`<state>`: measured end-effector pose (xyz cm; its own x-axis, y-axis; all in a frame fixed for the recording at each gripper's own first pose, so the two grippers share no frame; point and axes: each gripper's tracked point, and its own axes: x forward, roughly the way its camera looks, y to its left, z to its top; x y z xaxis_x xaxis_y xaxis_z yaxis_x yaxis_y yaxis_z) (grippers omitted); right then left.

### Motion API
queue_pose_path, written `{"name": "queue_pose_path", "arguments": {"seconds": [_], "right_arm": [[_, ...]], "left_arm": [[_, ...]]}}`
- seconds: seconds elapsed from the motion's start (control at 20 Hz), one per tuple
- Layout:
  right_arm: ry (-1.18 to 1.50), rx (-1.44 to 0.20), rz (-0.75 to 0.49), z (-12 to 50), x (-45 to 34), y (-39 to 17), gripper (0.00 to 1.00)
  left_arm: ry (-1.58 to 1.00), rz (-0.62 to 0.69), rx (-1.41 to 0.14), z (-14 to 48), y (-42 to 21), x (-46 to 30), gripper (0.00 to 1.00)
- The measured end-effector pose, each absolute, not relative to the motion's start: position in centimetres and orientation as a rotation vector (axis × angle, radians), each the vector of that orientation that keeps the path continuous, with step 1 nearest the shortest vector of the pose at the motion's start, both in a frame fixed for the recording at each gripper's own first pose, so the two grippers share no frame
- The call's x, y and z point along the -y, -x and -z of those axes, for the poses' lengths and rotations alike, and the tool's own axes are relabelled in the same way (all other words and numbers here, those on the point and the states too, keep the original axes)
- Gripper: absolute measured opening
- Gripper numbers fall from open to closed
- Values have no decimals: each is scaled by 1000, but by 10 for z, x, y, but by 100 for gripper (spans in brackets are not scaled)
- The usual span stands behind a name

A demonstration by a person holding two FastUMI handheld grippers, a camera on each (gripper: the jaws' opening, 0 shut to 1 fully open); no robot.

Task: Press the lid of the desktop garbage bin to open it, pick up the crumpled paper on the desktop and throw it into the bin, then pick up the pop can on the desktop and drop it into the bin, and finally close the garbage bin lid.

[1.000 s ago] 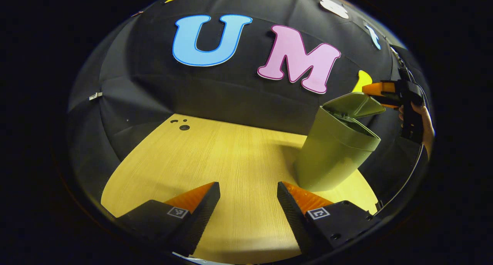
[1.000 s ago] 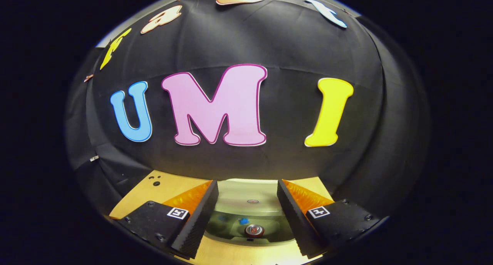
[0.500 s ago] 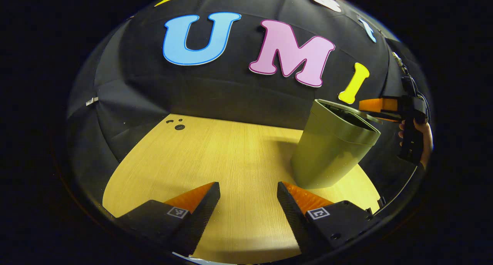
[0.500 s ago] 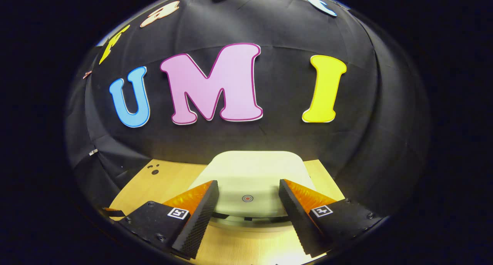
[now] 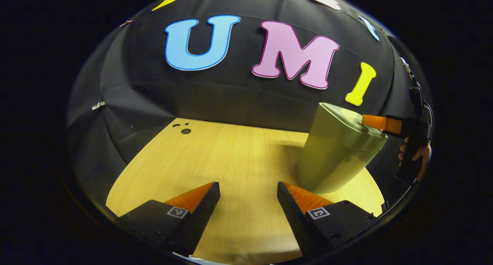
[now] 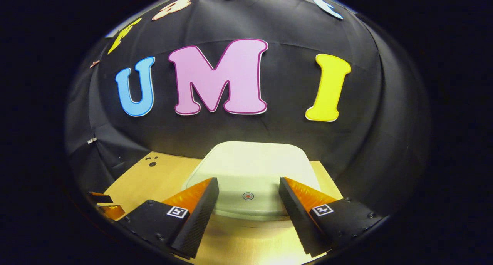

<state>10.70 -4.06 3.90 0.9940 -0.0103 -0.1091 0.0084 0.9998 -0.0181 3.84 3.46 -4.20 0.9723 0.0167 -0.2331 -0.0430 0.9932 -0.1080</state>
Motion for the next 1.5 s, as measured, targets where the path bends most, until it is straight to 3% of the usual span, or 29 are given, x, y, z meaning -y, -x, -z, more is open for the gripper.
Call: {"name": "queue_pose_path", "arguments": {"seconds": [0.25, 0.6, 1.05, 1.5], "right_arm": [[64, -68, -19, -35, 39, -107, 100], [23, -38, -40, -39, 38, -98, 99], [-7, 92, 38, -55, 4, -15, 98], [-37, -14, -14, 16, -67, 57, 99]], "left_arm": [[125, -79, -229, 41, -35, -30, 96], [106, 22, -161, 24, -16, -23, 96], [84, 77, -63, 21, 21, -60, 96], [65, 54, -45, 43, 68, -77, 96]]}}
